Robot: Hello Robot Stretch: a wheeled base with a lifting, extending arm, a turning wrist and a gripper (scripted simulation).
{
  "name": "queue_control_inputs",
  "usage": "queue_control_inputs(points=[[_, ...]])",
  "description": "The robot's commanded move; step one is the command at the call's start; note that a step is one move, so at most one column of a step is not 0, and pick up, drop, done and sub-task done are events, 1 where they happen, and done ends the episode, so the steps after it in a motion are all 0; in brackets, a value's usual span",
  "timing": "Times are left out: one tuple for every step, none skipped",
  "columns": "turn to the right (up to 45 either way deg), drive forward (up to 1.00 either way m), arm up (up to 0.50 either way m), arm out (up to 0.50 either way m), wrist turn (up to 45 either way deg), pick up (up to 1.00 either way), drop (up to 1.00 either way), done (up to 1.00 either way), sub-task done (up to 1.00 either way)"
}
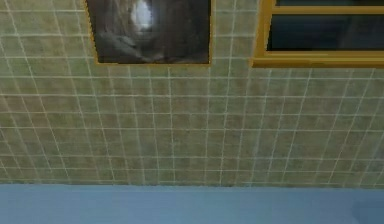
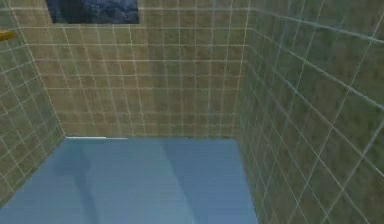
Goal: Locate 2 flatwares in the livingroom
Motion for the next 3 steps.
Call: queue_control_inputs(points=[[-45.0,0.0,0.0,0.0,0.0,0.0,0.0,0.0,0.0],[-39.0,0.0,0.0,0.0,0.0,0.0,0.0,0.0,0.0],[0.0,0.3,0.0,0.0,0.0,0.0,0.0,0.0,0.0]])
